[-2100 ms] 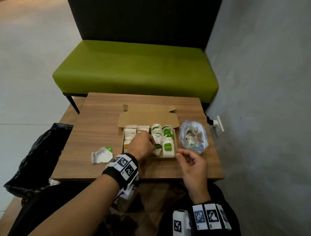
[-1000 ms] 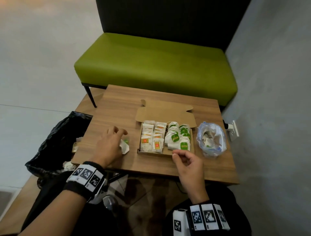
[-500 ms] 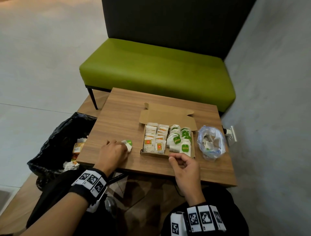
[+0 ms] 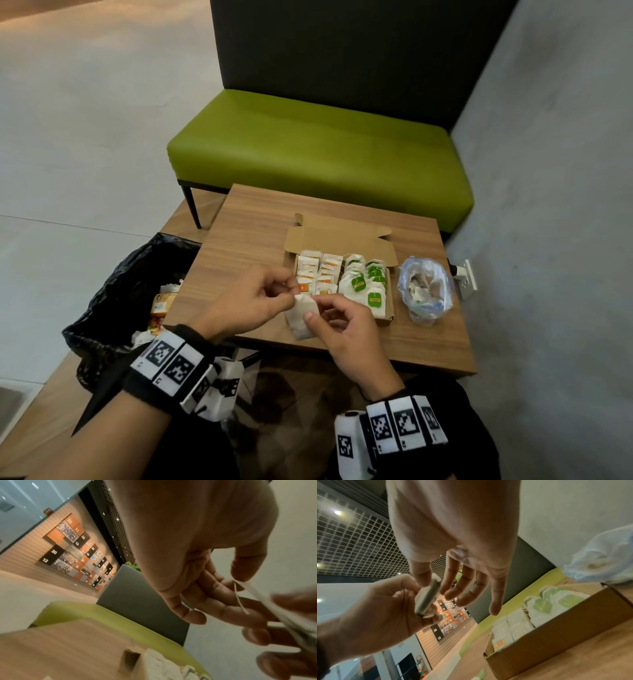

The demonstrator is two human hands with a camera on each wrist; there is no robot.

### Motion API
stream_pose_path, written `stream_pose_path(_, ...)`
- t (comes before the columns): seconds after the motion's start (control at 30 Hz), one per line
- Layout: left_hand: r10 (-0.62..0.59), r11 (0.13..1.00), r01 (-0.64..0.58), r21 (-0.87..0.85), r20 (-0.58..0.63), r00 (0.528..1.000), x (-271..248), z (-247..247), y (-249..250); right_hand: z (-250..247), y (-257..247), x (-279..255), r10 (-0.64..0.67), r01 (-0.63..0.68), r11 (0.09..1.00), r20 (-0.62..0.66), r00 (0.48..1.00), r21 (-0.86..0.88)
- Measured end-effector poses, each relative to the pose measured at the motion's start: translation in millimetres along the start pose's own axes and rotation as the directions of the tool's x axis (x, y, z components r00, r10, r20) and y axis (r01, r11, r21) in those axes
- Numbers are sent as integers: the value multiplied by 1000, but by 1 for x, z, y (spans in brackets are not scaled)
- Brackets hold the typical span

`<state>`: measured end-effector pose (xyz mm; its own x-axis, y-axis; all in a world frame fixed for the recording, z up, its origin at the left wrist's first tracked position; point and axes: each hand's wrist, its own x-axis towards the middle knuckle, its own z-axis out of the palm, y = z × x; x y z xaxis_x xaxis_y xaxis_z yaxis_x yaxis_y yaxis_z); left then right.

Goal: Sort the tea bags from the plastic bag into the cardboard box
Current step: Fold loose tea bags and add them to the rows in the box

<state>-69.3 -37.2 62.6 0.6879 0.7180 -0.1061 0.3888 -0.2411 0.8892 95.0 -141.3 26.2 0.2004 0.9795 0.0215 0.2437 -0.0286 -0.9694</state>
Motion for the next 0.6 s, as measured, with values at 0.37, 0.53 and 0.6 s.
stream_pose_path(0.37,70,981,-74,-181,-28,997,19,51,2,-25,23,-15,77,-27,977,-229,970,212)
stream_pose_path(0.53,91,996,-91,10,-35,995,51,61,-2,-36,37,-12,128,-68,981,-349,928,180)
stream_pose_path(0.6,71,994,-61,88,-110,991,71,67,-3,-45,43,-12,149,-97,986,-454,879,135)
